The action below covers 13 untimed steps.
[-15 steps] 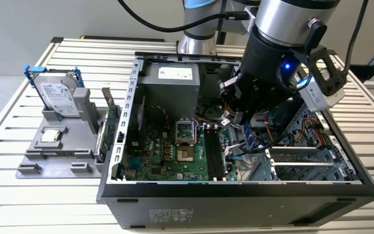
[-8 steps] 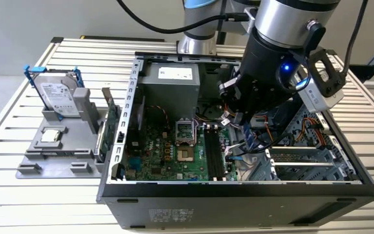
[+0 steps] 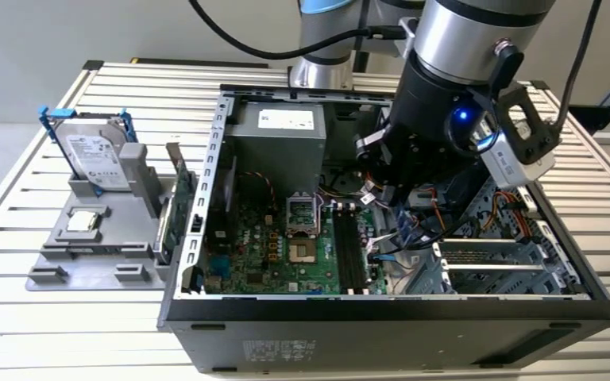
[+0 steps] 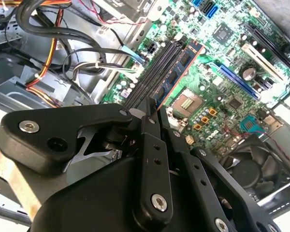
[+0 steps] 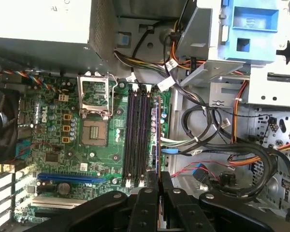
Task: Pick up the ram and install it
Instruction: 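Insert the ram into the slot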
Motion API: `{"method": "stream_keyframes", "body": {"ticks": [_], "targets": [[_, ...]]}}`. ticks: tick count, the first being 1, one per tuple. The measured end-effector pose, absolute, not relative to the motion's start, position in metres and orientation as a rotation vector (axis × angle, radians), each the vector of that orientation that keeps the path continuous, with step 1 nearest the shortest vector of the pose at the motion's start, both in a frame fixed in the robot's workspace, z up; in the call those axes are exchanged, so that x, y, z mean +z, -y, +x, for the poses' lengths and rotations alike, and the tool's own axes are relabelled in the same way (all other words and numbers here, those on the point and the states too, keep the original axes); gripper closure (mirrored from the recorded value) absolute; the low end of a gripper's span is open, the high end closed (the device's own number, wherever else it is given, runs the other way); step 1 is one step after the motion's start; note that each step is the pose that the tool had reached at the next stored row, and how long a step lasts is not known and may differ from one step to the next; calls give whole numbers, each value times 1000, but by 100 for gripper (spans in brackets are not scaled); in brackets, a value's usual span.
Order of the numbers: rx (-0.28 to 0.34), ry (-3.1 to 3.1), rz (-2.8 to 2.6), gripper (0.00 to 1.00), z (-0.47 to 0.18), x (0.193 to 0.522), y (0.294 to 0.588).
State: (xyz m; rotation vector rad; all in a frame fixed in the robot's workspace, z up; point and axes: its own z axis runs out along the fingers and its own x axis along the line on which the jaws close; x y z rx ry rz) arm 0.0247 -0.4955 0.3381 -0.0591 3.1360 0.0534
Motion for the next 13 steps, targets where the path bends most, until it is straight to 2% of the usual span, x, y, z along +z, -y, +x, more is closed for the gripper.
{"method": "stream_keyframes", "body": {"ticks": [13], "targets": [[53,-3133,-8,100,24,329,495]]}}
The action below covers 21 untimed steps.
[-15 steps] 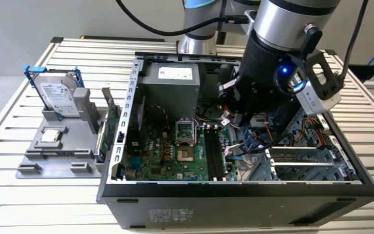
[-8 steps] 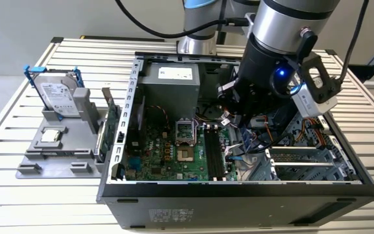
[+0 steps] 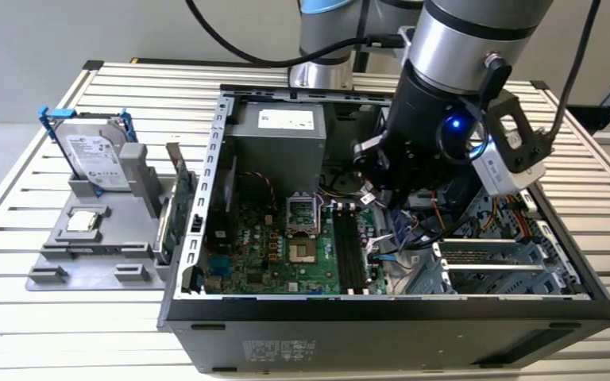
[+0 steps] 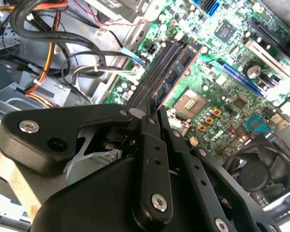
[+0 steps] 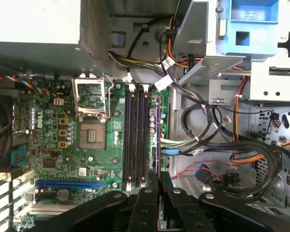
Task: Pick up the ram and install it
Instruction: 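Insert the ram into the slot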
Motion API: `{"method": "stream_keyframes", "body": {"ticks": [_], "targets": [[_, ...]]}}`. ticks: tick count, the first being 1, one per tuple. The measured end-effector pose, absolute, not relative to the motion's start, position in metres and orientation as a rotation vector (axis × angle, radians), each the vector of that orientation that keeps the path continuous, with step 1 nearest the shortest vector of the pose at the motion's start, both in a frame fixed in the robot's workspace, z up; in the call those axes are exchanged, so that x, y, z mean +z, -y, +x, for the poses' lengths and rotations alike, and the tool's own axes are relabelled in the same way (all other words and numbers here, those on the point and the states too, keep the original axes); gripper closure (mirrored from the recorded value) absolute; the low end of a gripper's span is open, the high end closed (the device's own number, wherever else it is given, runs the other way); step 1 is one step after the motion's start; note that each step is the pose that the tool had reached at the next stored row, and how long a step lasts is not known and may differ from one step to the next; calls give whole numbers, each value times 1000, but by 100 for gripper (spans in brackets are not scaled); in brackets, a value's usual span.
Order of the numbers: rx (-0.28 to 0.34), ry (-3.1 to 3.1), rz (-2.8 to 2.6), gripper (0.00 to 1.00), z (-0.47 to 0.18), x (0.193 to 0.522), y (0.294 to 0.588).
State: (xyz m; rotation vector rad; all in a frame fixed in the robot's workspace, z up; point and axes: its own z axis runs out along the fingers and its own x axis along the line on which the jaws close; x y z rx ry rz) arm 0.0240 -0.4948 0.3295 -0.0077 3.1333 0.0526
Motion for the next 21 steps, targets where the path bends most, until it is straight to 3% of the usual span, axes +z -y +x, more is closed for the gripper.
{"method": "stream_keyframes", "body": {"ticks": [21], "targets": [[52,-3132,49,100,22,303,494]]}}
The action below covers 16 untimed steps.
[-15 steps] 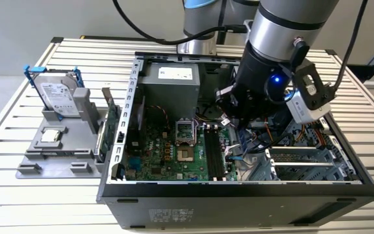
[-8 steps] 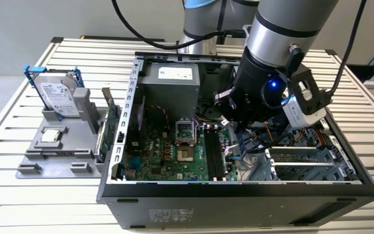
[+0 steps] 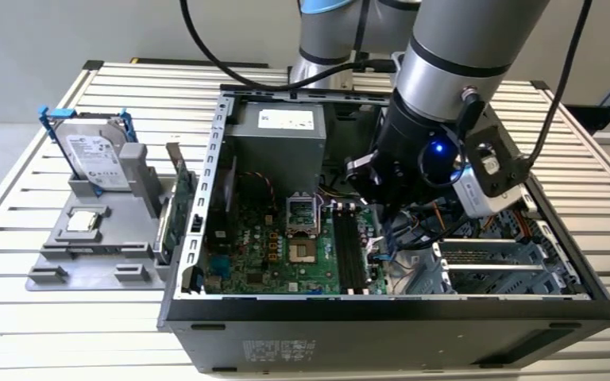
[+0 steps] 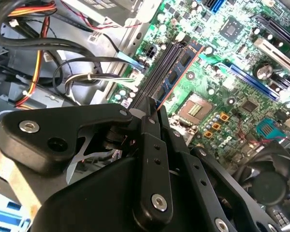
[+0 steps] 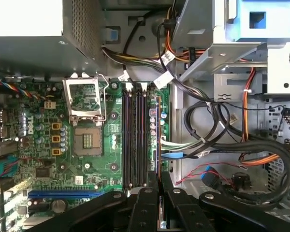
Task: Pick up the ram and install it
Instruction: 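Insert the ram into the slot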
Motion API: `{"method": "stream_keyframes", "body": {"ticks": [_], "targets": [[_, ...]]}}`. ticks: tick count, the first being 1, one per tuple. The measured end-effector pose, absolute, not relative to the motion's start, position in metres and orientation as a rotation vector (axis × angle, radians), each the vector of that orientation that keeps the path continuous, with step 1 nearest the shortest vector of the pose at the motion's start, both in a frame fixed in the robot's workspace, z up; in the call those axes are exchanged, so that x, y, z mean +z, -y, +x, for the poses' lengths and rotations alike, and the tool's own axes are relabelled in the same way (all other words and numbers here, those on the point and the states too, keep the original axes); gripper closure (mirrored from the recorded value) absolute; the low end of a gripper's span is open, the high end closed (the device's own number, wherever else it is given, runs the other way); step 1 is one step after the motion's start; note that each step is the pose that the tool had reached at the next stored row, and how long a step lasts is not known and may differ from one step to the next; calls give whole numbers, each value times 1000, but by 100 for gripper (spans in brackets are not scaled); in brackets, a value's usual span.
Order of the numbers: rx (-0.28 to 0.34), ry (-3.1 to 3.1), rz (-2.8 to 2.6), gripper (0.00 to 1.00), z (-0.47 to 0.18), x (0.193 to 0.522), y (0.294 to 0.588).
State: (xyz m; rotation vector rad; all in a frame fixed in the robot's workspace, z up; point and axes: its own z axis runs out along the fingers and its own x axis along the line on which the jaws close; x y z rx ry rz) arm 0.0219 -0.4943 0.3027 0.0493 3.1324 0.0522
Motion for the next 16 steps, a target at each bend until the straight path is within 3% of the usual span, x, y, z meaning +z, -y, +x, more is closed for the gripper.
{"method": "stream_keyframes", "body": {"ticks": [16], "targets": [[53,-3132,50,100,20,296,494]]}}
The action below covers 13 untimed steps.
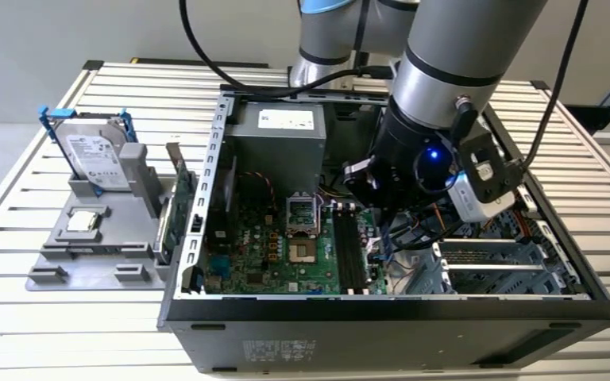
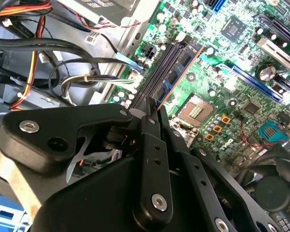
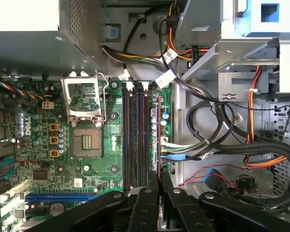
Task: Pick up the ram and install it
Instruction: 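Insert the ram into the slot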
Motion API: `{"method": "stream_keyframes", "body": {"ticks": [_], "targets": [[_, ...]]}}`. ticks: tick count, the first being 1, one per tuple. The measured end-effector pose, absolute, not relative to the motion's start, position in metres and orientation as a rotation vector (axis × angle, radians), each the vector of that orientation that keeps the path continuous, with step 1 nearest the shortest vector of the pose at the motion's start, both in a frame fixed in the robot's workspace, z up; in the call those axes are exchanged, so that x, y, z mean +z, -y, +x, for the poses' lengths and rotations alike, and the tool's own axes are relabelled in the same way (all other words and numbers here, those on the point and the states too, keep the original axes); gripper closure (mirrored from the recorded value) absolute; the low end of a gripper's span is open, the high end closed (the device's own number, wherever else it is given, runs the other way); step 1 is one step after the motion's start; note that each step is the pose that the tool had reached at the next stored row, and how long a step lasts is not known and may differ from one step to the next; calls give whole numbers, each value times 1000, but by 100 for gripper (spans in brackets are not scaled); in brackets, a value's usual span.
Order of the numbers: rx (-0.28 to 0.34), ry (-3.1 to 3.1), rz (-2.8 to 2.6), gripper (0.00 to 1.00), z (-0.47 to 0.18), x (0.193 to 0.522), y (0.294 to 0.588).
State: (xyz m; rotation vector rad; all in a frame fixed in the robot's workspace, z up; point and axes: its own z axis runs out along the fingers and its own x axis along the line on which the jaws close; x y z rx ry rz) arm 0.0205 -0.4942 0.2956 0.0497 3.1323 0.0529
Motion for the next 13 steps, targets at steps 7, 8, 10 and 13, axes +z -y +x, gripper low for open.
{"method": "stream_keyframes", "body": {"ticks": [7,8,10,13], "targets": [[52,-3132,50,100,19,287,494],[52,-3132,50,100,19,286,494],[52,-3132,50,100,18,285,494],[52,-3132,49,100,16,283,494]]}}
